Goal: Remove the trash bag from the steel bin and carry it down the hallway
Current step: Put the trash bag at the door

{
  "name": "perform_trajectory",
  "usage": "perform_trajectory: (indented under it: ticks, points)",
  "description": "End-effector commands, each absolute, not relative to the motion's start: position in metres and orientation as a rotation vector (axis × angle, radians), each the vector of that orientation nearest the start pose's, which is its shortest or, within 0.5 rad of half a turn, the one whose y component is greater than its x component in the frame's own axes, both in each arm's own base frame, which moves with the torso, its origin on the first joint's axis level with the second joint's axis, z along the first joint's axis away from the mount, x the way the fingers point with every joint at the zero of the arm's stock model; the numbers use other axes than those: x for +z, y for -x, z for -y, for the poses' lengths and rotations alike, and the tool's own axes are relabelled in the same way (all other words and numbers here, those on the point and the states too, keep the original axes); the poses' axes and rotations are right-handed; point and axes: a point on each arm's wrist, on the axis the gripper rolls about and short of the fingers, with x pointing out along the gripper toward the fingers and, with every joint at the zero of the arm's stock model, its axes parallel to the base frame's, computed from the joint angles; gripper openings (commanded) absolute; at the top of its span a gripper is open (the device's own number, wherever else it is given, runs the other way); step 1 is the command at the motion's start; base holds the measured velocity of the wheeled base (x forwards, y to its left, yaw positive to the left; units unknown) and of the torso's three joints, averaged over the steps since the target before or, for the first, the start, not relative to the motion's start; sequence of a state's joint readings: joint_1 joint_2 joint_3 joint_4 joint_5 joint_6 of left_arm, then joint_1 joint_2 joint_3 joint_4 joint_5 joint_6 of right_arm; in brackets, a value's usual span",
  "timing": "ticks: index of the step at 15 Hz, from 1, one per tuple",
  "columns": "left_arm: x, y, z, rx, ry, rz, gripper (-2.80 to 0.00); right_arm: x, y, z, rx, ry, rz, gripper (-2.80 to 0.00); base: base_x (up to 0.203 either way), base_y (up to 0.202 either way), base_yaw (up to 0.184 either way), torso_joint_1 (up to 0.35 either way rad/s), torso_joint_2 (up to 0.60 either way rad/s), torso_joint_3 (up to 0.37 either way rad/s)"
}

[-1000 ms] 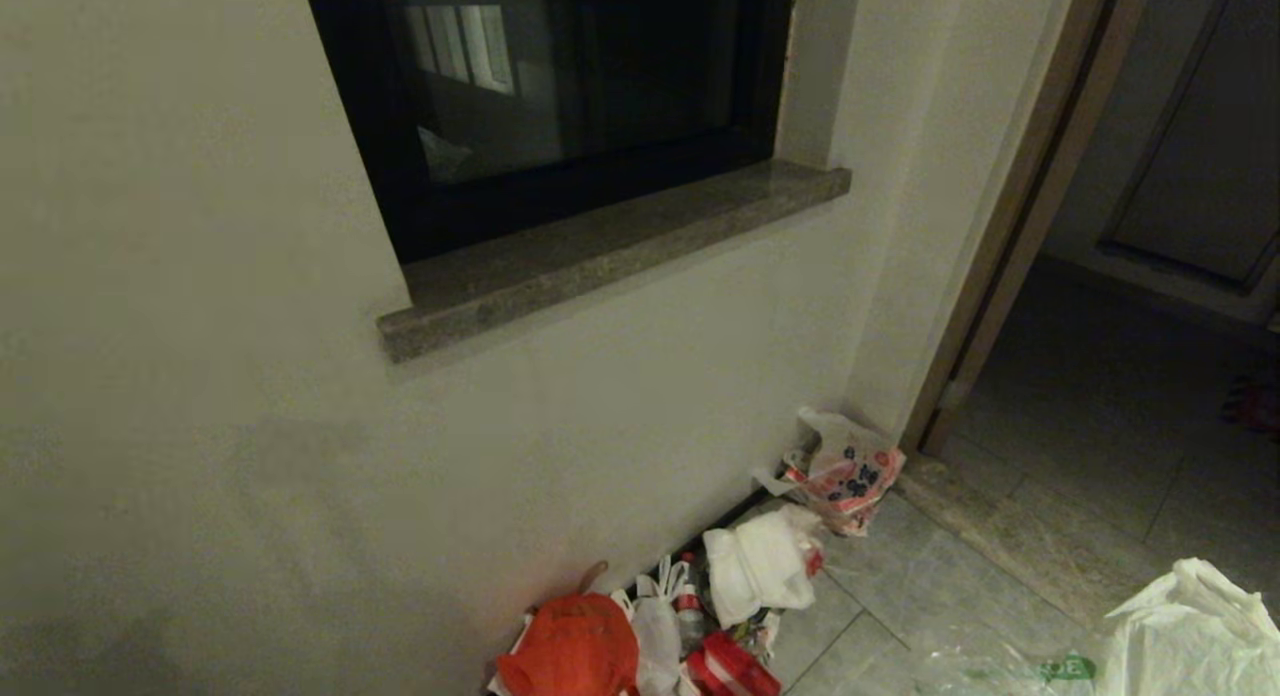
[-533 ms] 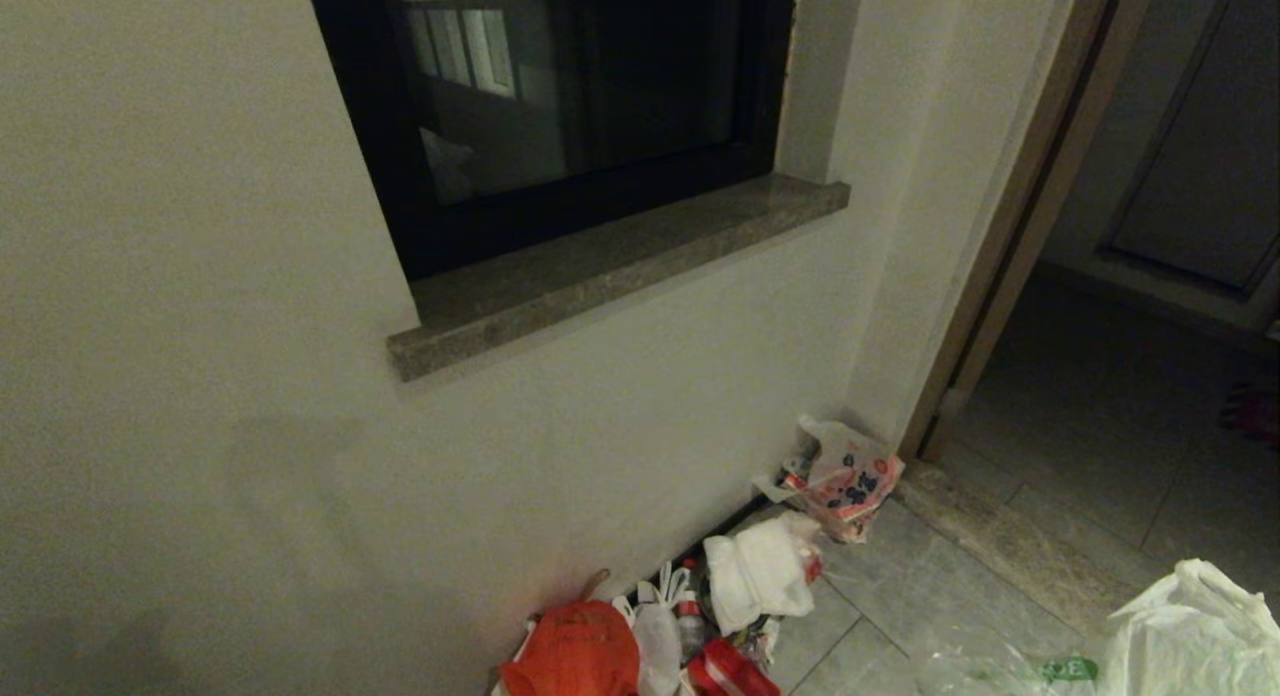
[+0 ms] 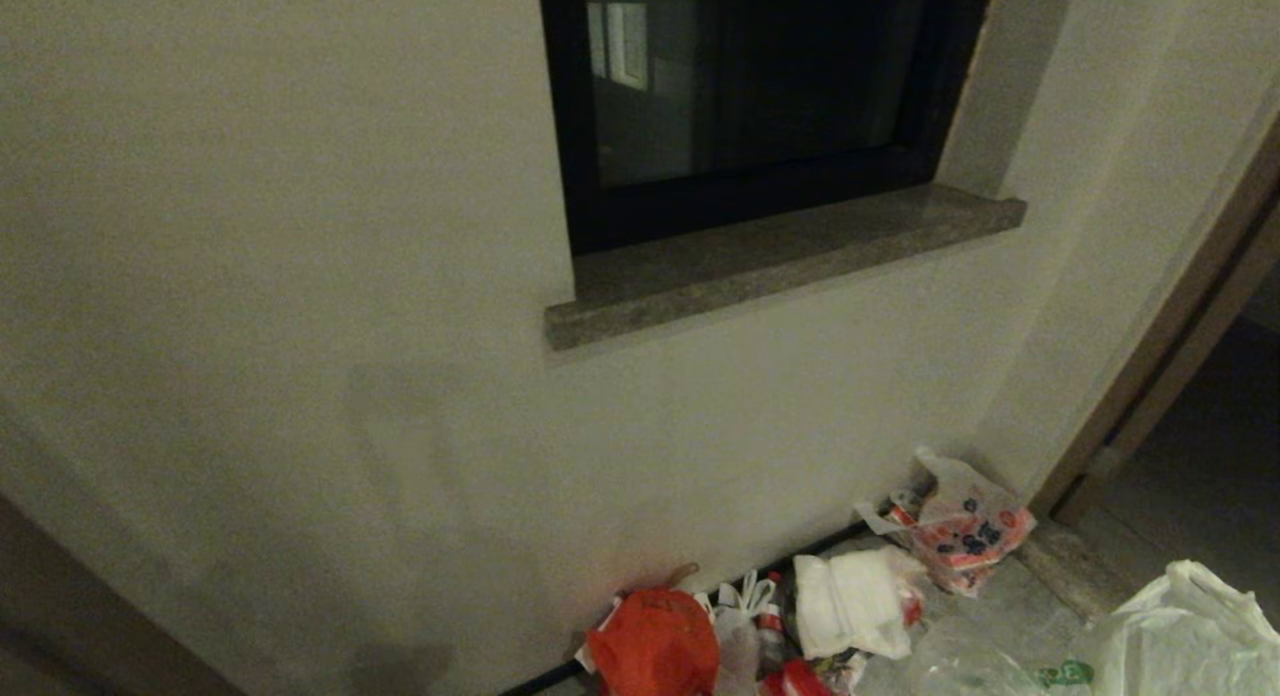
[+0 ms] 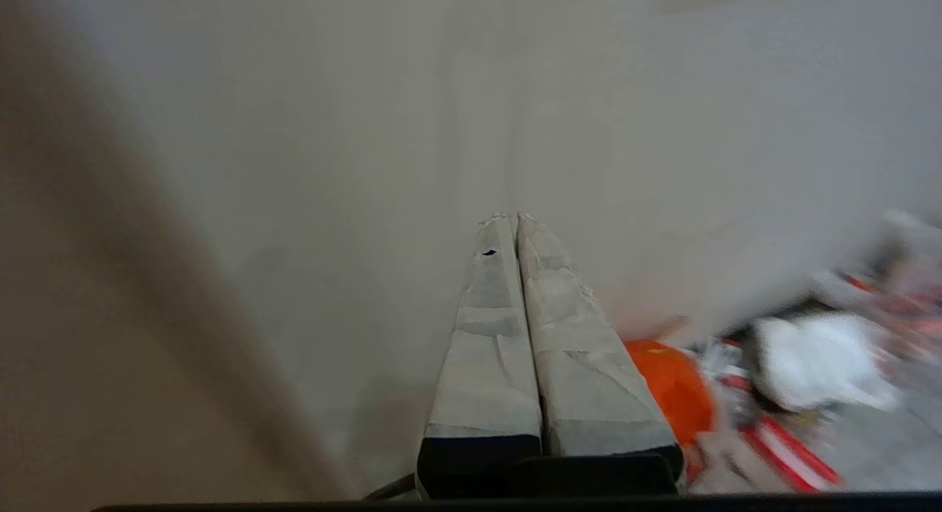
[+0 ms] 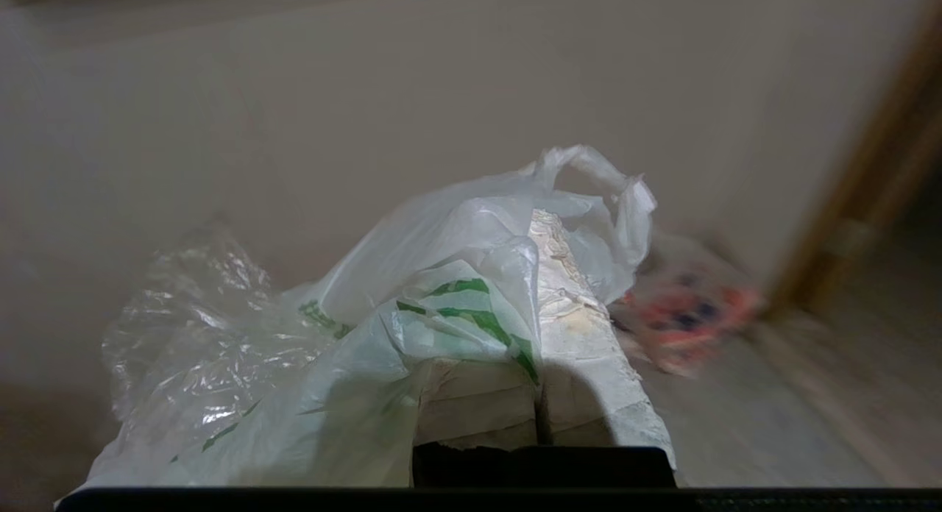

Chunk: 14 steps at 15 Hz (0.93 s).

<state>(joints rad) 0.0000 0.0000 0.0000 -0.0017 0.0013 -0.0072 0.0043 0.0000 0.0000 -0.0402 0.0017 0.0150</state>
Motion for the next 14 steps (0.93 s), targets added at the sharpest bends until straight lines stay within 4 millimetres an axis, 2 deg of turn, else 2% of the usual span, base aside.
perform_trajectory:
  ticks: [1, 9, 11, 14]
  points:
    - [0.0756, 0.0227, 0.0000, 0.002, 0.008, 0.000, -2.80, 0.0759, 0.0217, 0.0001, 0.006, -0.015, 0.026, -2.80, 0.001, -0.008, 0.173, 0.001, 0.00, 0.004]
    - [0.0755, 0.0227, 0.0000, 0.002, 0.008, 0.000, -2.80, 0.0759, 0.0217, 0.0001, 0.006, -0.014, 0.026, -2.80, 0.000, -0.009, 0.170, 0.002, 0.00, 0.003]
    - [0.0756, 0.0228, 0.0000, 0.002, 0.008, 0.001, -2.80, 0.0759, 0.0217, 0.0001, 0.006, -0.014, 0.026, -2.80, 0.002, -0.005, 0.093, 0.001, 0.00, 0.005]
    - [0.0755, 0.0226, 0.0000, 0.002, 0.008, -0.001, -2.80, 0.0759, 0.0217, 0.0001, 0.006, -0.014, 0.026, -2.80, 0.000, 0.000, 0.000, 0.000, 0.00, 0.000]
